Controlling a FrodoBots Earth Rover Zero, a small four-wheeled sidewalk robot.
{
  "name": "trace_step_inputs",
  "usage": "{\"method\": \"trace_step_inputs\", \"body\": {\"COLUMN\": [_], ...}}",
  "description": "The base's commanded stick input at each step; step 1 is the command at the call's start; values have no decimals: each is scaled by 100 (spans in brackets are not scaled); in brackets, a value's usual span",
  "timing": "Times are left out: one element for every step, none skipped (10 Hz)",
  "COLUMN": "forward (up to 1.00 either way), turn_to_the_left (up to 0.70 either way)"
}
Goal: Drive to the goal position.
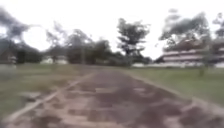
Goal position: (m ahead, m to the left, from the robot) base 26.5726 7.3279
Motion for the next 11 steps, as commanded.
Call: {"method": "trace_step_inputs", "body": {"forward": [70,70,70,70,70,70,70,70,70,70,70], "turn_to_the_left": [0,0,0,0,0,0,0,0,0,0,0]}}
